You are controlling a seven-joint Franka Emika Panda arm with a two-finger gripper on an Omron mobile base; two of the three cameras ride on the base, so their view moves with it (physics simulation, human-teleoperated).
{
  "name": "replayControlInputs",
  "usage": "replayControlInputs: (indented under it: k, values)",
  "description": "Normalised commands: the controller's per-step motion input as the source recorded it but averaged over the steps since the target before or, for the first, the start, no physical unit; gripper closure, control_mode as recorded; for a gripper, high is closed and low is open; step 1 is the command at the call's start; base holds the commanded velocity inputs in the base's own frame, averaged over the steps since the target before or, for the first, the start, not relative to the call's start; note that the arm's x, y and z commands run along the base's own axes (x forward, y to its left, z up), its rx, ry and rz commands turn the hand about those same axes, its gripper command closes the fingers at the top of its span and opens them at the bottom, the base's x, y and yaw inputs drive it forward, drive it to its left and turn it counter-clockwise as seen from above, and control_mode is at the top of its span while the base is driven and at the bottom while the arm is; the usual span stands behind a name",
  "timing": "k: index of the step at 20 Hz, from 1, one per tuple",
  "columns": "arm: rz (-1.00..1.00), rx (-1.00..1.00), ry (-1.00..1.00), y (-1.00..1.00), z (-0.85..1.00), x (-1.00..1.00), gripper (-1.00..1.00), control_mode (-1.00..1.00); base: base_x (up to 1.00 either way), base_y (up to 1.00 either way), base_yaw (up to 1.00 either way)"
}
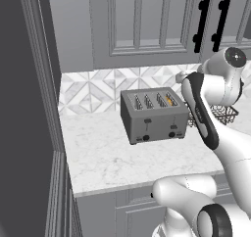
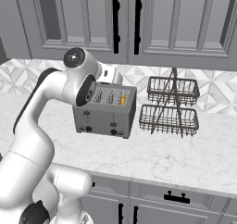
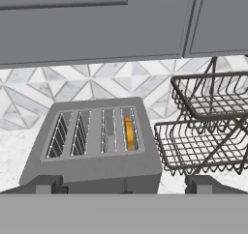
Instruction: Start the toaster. Once the lever pops up, take the bread to the plate on the dining counter.
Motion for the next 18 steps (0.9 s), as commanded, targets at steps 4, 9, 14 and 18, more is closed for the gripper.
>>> replayControlInputs:
  k: [4, 9, 14, 18]
  values:
    - [0.00, 0.00, 0.00, 0.00, 0.00, 0.00, -1.00, -1.00, 0.00, 0.00, 0.00]
    - [0.00, 0.00, 0.00, 0.00, 0.00, 0.00, -1.00, -1.00, 0.00, 0.00, 0.00]
    - [0.00, 0.00, 0.00, 0.00, 0.00, 0.00, -1.00, -1.00, 0.00, 0.00, 0.00]
    - [0.00, 0.00, 0.00, 0.00, 0.00, 0.00, -1.00, -1.00, 0.00, 0.00, 0.00]
